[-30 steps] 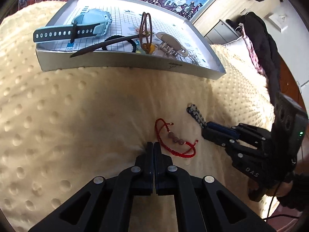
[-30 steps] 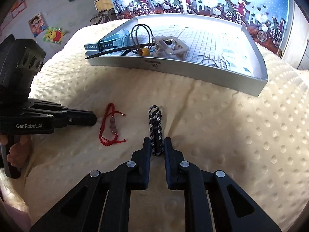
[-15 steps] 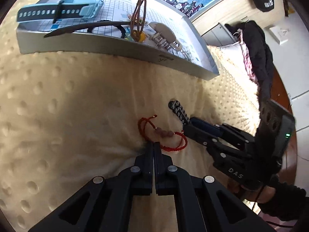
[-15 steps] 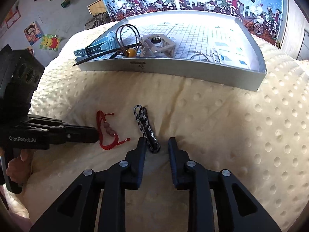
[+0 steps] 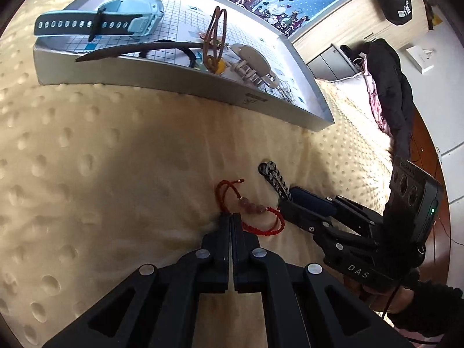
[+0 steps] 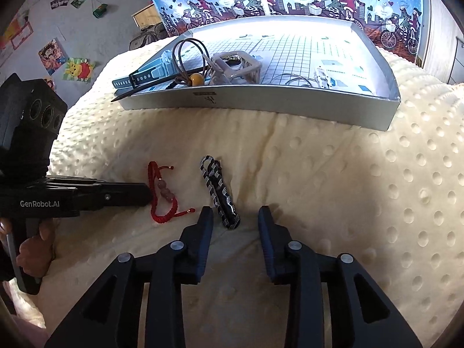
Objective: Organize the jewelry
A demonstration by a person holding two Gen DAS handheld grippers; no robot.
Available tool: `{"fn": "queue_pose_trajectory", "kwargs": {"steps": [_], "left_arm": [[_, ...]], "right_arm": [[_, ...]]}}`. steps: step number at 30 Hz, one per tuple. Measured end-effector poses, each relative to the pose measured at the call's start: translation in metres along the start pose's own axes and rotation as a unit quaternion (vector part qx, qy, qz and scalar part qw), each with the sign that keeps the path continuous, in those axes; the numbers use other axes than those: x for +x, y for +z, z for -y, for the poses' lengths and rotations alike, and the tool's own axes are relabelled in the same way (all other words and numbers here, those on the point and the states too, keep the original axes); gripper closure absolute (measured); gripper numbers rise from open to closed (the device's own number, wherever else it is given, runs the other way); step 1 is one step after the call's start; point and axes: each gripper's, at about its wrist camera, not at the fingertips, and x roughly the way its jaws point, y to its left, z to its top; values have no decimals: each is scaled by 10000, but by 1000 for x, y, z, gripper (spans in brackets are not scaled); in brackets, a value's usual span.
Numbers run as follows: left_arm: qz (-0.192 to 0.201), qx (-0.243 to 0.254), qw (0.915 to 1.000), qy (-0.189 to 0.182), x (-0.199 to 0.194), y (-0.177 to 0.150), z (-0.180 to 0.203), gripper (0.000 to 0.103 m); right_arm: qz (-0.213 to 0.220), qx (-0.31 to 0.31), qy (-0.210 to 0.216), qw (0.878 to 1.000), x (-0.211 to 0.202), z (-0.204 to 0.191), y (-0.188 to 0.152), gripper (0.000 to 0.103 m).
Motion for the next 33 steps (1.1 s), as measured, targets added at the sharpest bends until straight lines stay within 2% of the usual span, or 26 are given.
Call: {"fn": "queue_pose_trajectory", "kwargs": {"steps": [10,15,21,28,29,31,32,33], "left_arm": [[51,131,9999,38,-3,-5,5,101],[92,146,9996,225,-4,-9,6,101],[201,371,9969,658,-6,-12,15,101],[250,416,9959,757,-9,-12,16,101],[254,418,9959,764,-9,-12,16,101],[262,433,9956,790,-9,-12,16,101],[268,438,9954,803,-10,-12,16,101],[280,441,9953,815,-11,-13,17,101]], "right_arm": [[20,21,35,10000,-2,3,-2,71],[25,-58,-30,10000,-4,3,-2,64],[8,-219,-125,9997,-5,2,0,63],[48,-571,-247,9981,-8,-3,3,63],[59,-608,-244,9978,-8,-3,4,64],[55,-692,-200,9974,-7,-5,6,74],[48,-743,-168,9971,-7,-7,7,84],[42,-755,-144,9970,-7,-8,7,90]]}}
